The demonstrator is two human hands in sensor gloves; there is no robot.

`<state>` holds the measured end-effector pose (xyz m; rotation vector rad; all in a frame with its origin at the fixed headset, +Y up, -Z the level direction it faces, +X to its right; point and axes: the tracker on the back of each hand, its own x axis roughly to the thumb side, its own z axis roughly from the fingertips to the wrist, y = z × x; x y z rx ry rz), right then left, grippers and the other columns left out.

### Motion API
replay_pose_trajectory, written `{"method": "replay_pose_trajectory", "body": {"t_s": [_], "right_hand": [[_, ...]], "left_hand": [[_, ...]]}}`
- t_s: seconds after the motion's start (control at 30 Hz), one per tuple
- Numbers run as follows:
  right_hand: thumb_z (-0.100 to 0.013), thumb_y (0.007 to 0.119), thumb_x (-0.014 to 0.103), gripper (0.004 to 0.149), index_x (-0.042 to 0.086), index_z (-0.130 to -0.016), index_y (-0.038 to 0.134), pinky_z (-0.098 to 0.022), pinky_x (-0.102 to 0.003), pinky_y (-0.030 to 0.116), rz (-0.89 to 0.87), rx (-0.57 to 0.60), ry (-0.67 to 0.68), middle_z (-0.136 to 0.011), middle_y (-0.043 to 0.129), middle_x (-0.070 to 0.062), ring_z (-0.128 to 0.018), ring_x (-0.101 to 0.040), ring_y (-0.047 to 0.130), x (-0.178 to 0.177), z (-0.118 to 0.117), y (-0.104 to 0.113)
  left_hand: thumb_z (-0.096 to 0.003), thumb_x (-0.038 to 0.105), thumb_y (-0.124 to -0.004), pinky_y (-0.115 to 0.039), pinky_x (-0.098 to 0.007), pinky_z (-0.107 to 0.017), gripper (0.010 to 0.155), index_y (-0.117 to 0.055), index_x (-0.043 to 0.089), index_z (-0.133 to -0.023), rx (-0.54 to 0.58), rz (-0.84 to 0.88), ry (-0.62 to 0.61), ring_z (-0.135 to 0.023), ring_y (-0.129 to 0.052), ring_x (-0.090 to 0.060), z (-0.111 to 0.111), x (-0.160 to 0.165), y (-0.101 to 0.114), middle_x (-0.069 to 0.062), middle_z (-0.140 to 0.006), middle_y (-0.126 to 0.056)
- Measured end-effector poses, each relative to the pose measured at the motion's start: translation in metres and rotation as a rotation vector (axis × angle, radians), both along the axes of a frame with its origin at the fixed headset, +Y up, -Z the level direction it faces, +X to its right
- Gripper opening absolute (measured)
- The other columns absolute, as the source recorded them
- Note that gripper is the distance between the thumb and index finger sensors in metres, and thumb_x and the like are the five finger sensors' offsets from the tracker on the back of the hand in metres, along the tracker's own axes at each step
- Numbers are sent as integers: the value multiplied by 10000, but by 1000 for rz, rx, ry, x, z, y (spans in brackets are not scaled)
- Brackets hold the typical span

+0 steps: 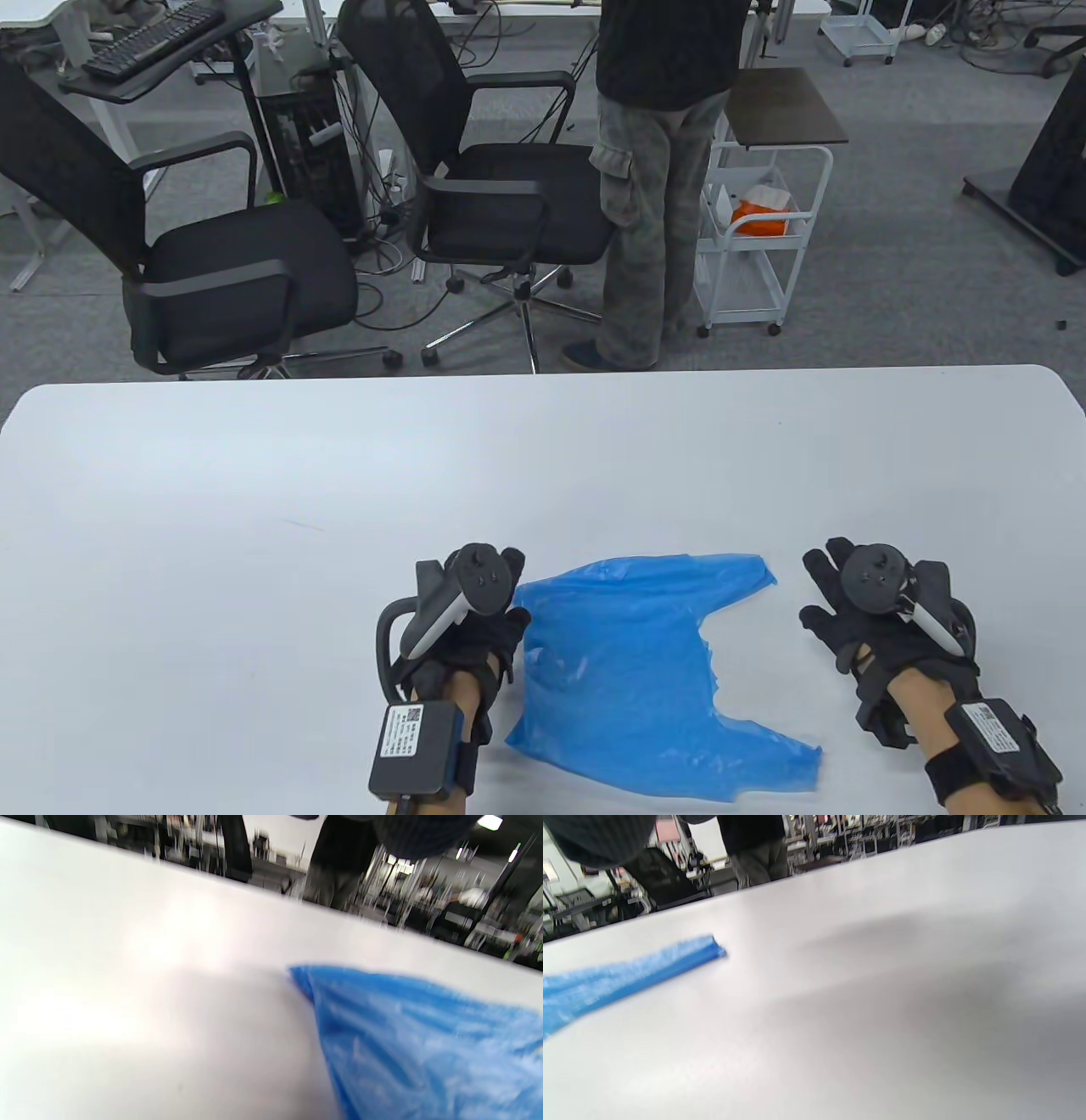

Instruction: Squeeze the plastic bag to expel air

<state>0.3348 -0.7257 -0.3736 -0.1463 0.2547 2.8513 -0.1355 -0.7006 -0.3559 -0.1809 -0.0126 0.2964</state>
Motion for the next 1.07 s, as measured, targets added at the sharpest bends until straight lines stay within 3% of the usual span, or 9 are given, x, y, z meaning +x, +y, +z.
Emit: {"method": "replay_pose_trajectory", "body": {"t_s": [0.1,0.23,0.4,0.53,0.63,1.07], "right_hand": [[-383,666,588,702,514,-974,293,-809,-524,200,-8,44,-38,-1141,136,156,-1102,-185,119,9,25,9],[-389,664,592,703,492,-988,308,-807,-532,217,6,67,-78,-1148,146,135,-1104,-202,131,16,59,14],[-393,661,595,707,485,-994,306,-804,-535,222,6,71,-62,-1149,139,125,-1100,-214,125,11,90,12],[-393,662,589,697,475,-995,329,-804,-536,226,-35,76,-13,-1151,160,126,-1102,-211,138,3,98,-4],[-395,658,581,700,466,-993,313,-797,-536,213,-39,-49,46,-1140,134,119,-1090,-217,116,-2,96,-16],[-391,662,577,695,462,-990,330,-794,-535,231,-28,-54,85,-1139,152,112,-1089,-219,141,-7,102,-19]], "left_hand": [[-389,520,-666,-313,-569,-805,698,-351,443,-1007,83,-45,12,-1109,-292,-243,35,-8,11,101,-1112,-292],[-389,521,-668,-350,-568,-805,687,-393,429,-1012,155,-76,22,-1109,-343,-251,79,-18,9,93,-1114,-336],[-388,525,-667,-358,-574,-800,687,-402,424,-1013,163,-115,34,-1107,-362,-259,107,-22,4,89,-1113,-352],[-382,514,-671,-361,-578,-794,670,-440,417,-1003,176,-103,41,-1098,-397,-257,108,-18,-11,83,-1104,-393],[-387,507,-665,-342,-578,-788,676,-408,408,-1004,4,-144,5,-1093,-365,-261,100,-15,-26,76,-1100,-357],[-383,497,-671,-357,-579,-781,674,-435,381,-1003,-30,-113,10,-1085,-394,-271,102,-20,-32,62,-1094,-386]]}}
